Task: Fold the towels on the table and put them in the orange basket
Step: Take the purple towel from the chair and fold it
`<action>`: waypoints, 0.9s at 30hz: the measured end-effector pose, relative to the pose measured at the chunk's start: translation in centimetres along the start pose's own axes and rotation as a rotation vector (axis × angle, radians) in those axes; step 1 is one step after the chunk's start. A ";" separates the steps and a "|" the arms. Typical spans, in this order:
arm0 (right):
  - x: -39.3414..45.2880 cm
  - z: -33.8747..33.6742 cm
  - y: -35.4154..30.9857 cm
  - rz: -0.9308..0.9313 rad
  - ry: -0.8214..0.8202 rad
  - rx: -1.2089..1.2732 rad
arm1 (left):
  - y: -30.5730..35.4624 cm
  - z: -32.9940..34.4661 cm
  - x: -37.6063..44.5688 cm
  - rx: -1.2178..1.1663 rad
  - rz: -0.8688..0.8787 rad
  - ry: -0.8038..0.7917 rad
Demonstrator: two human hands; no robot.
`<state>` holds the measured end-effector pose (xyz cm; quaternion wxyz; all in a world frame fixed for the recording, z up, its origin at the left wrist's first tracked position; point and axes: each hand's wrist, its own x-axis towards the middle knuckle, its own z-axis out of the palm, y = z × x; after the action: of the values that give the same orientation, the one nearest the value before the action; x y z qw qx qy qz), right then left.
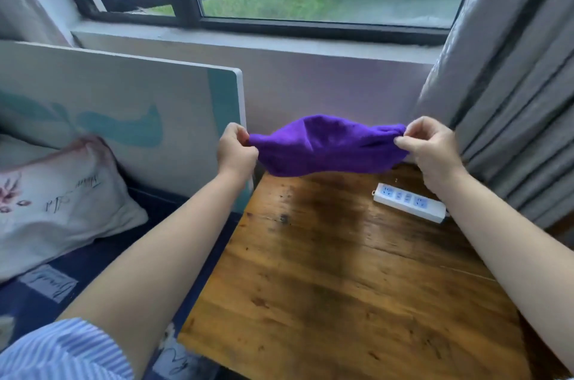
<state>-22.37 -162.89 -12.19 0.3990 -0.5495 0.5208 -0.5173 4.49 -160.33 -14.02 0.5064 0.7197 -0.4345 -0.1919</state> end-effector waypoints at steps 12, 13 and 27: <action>-15.8 -2.7 18.7 0.400 -0.630 -1.162 | -15.8 1.1 -12.1 1.303 0.061 -0.919; -16.7 -2.8 19.3 0.344 -0.716 -1.182 | -16.6 1.1 -12.7 1.326 0.087 -0.952; -20.8 -0.4 22.6 0.617 -1.272 -1.222 | -22.5 1.7 -15.5 1.239 0.091 -1.564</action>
<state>-24.78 -145.54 -37.39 0.3706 -0.6813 0.5090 0.3733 4.46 -146.11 -37.39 -0.3801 0.5106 -0.6963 -0.3317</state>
